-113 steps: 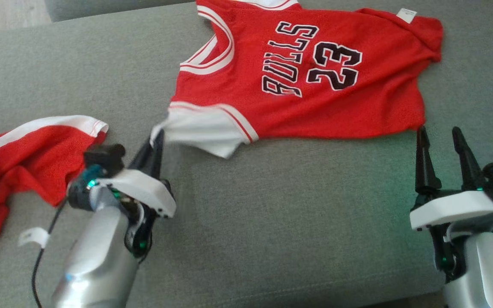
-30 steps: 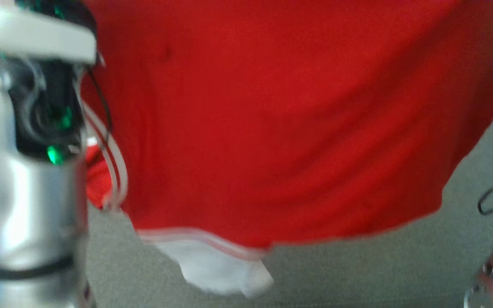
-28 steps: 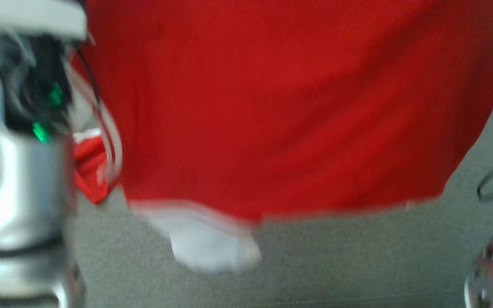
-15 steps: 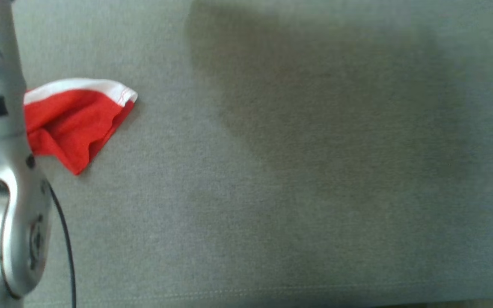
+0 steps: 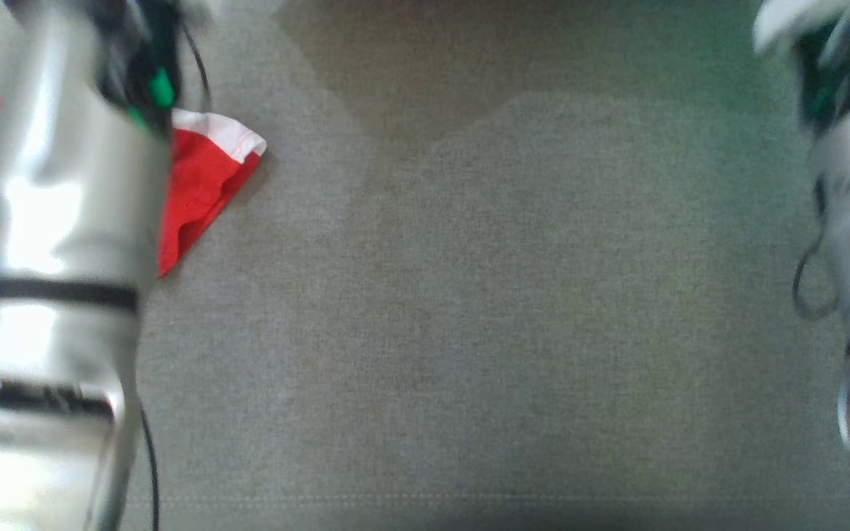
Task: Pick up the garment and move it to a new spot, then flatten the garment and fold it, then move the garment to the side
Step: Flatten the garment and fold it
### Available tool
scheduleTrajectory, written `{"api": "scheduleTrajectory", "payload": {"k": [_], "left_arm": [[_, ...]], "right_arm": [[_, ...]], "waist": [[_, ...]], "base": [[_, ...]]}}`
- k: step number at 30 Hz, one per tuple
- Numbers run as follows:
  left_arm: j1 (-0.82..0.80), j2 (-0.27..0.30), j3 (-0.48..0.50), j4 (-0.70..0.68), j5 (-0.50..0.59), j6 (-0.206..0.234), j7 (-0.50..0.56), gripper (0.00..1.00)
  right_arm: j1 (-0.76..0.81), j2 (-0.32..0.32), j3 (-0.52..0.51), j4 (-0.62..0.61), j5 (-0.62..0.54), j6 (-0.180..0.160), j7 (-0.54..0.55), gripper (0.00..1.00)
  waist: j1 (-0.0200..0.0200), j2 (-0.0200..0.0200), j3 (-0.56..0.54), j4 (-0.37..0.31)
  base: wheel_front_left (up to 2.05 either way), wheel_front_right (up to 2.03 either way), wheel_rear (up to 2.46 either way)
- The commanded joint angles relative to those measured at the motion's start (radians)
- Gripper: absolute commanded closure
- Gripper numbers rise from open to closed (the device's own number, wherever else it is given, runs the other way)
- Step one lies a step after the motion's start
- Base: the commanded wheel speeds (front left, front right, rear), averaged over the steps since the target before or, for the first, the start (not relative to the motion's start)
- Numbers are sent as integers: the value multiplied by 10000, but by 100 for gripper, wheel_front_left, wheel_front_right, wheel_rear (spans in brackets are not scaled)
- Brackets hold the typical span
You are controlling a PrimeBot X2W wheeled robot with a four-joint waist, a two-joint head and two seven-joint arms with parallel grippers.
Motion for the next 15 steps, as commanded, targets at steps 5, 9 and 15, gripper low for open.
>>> {"api": "scheduleTrajectory", "payload": {"k": [5,9,15], "left_arm": [[2179,1278,-1538,-616,-509,-66,1066,100],[3617,2009,-2064,-1144,-1454,-68,1563,100],[4945,2889,-2751,-1946,-2129,-69,2231,100]], "right_arm": [[1165,-329,1206,636,632,35,611,100],[2081,-582,2202,818,1114,35,1353,100],[2904,-1129,3532,496,1766,35,2307,100]], "waist": [[-1,0,-792,31],[-1,0,-1299,5],[-1,0,-1815,-58]], "base": [[0,0,0],[0,0,0],[0,0,0]]}}
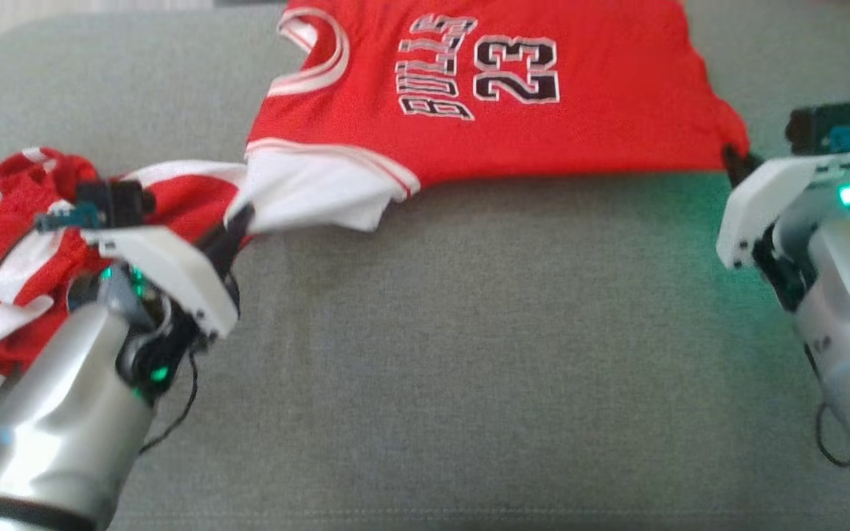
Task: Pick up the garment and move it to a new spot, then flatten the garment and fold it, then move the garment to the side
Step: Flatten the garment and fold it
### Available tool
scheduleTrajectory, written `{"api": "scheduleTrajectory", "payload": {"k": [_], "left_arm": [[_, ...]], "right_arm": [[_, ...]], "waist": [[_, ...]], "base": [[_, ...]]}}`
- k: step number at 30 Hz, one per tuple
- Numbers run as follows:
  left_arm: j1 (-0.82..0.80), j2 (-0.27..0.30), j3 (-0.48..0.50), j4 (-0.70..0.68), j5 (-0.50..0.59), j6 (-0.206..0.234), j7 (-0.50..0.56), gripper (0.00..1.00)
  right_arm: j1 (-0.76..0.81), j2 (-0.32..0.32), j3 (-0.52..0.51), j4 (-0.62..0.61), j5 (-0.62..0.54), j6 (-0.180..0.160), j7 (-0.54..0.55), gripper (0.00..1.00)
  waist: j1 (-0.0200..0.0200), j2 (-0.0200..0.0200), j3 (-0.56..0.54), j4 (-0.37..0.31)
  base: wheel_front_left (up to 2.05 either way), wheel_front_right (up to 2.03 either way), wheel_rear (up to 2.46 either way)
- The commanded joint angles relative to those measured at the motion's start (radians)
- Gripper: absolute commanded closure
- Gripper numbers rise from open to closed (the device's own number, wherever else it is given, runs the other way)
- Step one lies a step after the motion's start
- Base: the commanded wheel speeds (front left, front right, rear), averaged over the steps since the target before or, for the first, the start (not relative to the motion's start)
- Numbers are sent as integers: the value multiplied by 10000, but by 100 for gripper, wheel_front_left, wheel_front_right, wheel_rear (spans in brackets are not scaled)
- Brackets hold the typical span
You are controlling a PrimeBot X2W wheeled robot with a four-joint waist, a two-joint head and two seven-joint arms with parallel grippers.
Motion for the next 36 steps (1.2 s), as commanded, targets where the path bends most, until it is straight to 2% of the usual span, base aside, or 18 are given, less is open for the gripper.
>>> {"api": "scheduleTrajectory", "payload": {"k": [1,6,14,26,36], "left_arm": [[-200,611,315,-404,-109,-58,73,100],[620,1280,-39,-1150,-514,-58,707,100],[1631,1983,-333,-2353,-994,-58,1689,100],[3116,2937,-448,-4494,-2407,96,3473,100],[4209,4309,-667,-6489,-3524,443,5332,100]], "right_arm": [[15,-210,341,-388,113,35,130,100],[731,-819,1578,-1015,892,35,977,100],[1741,-2005,3075,-2279,2275,35,2255,100],[2910,-3725,4537,-4334,4249,35,4400,100],[3795,-5118,5128,-6234,5900,35,7083,100]], "waist": [[0,0,-250,-36],[0,0,-718,-44],[0,0,-1206,-44],[0,0,-1935,-169],[0,0,-2243,-286]], "base": [[0,0,0],[0,0,0],[0,0,0],[0,0,0],[0,0,0]]}}
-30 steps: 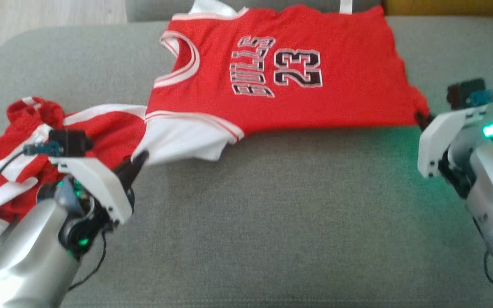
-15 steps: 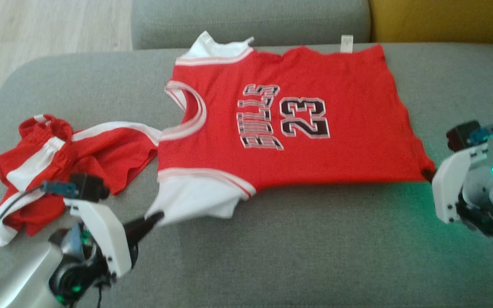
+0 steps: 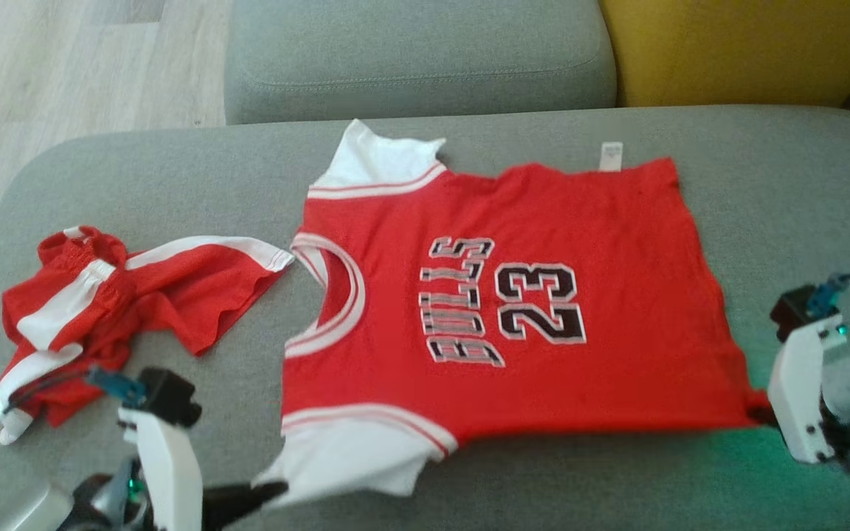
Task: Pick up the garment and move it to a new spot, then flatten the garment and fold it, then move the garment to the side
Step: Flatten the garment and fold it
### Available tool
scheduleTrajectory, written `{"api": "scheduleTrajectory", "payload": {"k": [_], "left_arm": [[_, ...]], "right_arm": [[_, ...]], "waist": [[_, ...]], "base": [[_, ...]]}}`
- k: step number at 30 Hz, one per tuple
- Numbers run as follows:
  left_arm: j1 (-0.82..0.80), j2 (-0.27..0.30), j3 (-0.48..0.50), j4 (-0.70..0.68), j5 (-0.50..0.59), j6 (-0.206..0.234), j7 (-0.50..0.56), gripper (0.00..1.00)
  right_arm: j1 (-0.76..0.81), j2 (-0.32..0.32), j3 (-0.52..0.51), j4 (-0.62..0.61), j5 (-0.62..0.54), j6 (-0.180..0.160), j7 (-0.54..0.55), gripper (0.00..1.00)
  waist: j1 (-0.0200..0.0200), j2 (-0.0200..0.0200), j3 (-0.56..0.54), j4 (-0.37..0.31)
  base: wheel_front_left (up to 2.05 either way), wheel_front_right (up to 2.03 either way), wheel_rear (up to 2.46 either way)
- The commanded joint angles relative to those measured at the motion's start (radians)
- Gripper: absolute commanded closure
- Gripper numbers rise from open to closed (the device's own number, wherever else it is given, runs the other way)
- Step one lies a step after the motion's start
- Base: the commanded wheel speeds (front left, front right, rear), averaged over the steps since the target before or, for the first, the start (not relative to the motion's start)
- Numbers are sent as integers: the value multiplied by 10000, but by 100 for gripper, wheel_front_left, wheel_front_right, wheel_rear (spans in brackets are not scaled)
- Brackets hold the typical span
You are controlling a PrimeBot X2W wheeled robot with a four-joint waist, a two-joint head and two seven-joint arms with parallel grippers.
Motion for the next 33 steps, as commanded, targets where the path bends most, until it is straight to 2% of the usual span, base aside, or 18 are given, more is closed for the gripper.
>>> {"api": "scheduleTrajectory", "payload": {"k": [1,7,16,22,33], "left_arm": [[-276,729,450,-617,-213,90,273,100],[-278,898,730,-1101,-179,366,54,100],[-1234,569,1237,-1078,-3,522,-360,100],[-2346,-145,1412,-435,48,530,-545,100],[-4188,-1172,1248,1244,694,299,-839,100]], "right_arm": [[169,-739,-18,-559,291,35,493,100],[163,-1023,-516,-1232,482,35,818,100],[-376,-727,-1283,-1601,-203,35,740,100],[-824,-273,-1606,-1301,-815,35,405,100],[-1700,419,-1427,-712,-1611,35,-321,100]], "waist": [[1,-1,1,-13],[1,-1,103,-48],[1,-1,576,-57],[1,-1,1043,30],[1,-1,1951,-79]], "base": [[0,0,0],[0,0,0],[0,0,0],[0,0,0],[0,0,0]]}}
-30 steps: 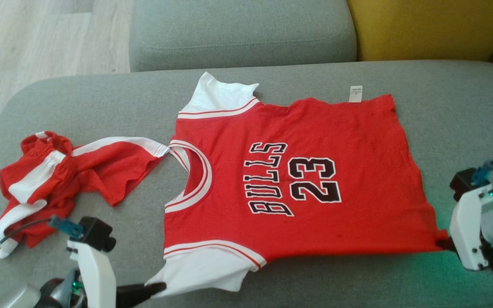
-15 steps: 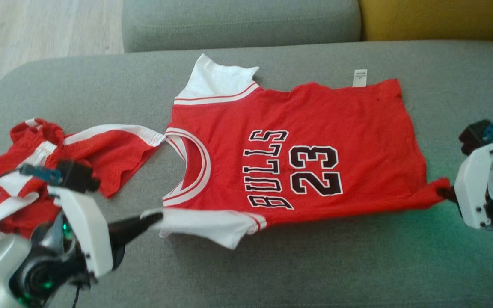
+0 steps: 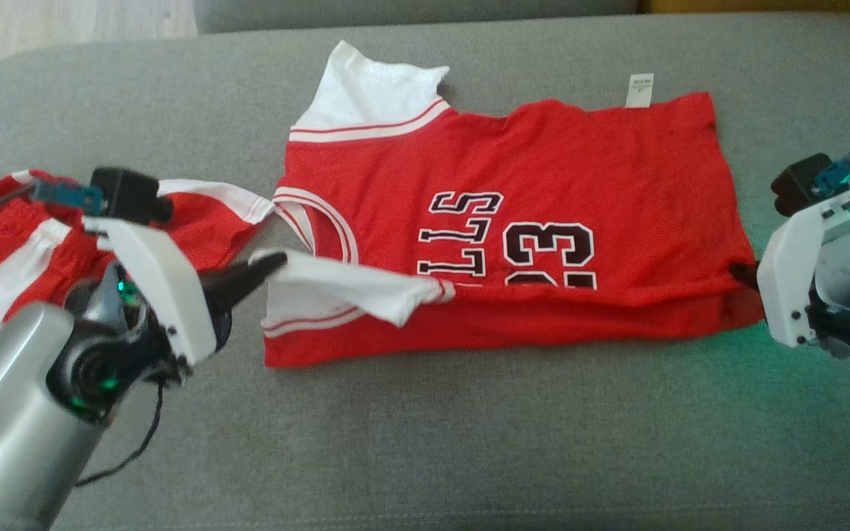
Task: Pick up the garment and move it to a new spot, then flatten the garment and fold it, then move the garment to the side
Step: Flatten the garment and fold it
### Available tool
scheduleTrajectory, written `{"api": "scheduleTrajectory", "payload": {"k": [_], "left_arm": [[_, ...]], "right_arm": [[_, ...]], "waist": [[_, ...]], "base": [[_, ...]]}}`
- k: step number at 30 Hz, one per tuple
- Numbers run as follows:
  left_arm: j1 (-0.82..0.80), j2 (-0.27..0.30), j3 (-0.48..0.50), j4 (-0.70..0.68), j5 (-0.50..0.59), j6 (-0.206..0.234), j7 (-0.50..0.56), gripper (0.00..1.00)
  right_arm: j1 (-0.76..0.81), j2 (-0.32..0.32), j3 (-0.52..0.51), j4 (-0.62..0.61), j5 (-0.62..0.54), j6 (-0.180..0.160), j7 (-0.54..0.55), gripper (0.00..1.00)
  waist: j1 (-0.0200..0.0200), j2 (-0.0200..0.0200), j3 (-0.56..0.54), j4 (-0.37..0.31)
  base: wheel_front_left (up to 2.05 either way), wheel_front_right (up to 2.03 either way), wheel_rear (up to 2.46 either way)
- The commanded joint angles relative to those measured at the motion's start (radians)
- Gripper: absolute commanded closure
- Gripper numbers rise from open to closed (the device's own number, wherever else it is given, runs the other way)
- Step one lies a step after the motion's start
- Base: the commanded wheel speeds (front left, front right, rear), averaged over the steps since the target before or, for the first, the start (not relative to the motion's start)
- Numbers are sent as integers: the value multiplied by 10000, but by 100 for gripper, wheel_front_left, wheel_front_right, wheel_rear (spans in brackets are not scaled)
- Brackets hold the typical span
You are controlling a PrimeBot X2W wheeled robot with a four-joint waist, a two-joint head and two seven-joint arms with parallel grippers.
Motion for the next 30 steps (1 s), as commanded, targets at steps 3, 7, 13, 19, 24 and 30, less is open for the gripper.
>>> {"api": "scheduleTrajectory", "payload": {"k": [3,7,13,19,24,30], "left_arm": [[-1095,127,421,255,277,-132,-190,100],[-1547,-86,287,812,529,-289,-328,100],[-2002,-418,53,1677,964,-372,-641,56],[-2317,-677,77,2373,1628,-140,-1622,0],[-2429,-1368,873,2882,1806,323,-3849,0],[-1872,-2131,1948,3102,1562,708,-6416,0]], "right_arm": [[-421,-28,67,12,-185,35,-300,100],[-673,116,232,279,-265,35,-600,100],[-983,335,342,772,-141,35,-1314,50],[-1141,639,16,1261,3,35,-2269,0],[-1149,1195,-1221,1946,94,35,-4490,0],[-628,1874,-2366,2124,-328,35,-7439,0]], "waist": [[0,0,326,-75],[0,0,553,-116],[0,0,792,-155],[0,0,840,-182],[0,0,577,-100],[0,0,-19,-2]], "base": [[0,0,0],[0,0,0],[0,0,0],[0,0,0],[0,0,0],[0,0,0]]}}
